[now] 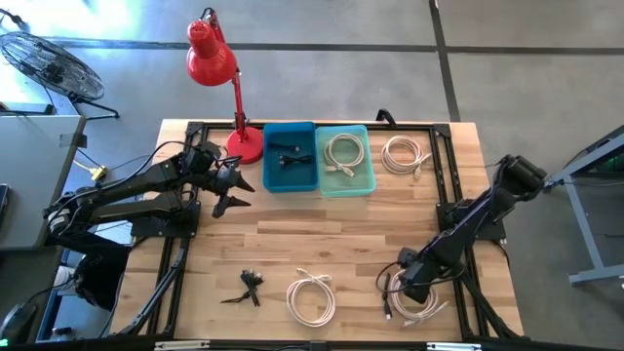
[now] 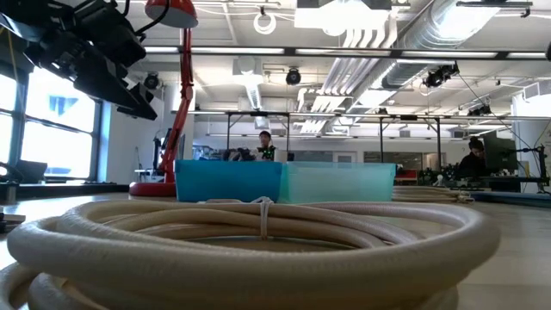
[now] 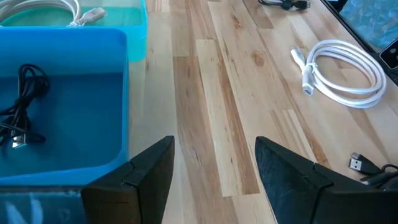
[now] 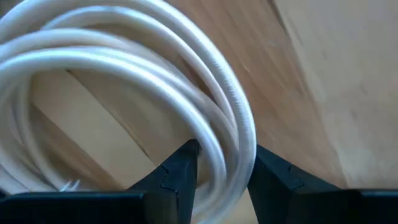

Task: Pick & Place USB Port
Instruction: Put the brown HDMI cable into the green bin

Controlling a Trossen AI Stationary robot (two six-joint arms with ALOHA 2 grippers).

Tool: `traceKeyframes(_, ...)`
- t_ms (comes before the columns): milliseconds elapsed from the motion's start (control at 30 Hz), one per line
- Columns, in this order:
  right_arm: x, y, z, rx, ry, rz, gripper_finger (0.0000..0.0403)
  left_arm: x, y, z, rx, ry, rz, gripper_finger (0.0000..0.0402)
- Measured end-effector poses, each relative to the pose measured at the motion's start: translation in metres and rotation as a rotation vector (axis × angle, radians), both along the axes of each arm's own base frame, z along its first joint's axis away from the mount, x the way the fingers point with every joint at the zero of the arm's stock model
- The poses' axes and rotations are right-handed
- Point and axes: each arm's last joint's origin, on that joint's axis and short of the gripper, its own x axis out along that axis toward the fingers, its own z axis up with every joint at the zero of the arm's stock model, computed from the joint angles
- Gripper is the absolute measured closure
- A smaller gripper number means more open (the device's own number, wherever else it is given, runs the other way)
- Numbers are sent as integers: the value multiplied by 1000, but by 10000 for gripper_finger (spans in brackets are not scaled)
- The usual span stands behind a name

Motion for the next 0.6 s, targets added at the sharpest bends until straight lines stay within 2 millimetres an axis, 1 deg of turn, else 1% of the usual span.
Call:
traceKeyframes(67, 1, 1, -6, -33, 14, 12, 286, 0, 0, 0, 0, 0, 0, 182)
traceKeyframes(167, 2, 1, -11, -71, 13, 14, 286, 0, 0, 0, 0, 0, 0, 182)
traceKeyframes(367, 2, -1, -11, -102, -12, 49, 286, 0, 0, 0, 8, -2, -4, 182)
traceKeyframes(600, 0, -3, -11, -139, -11, 35, 286, 0, 0, 0, 10, -1, -5, 182)
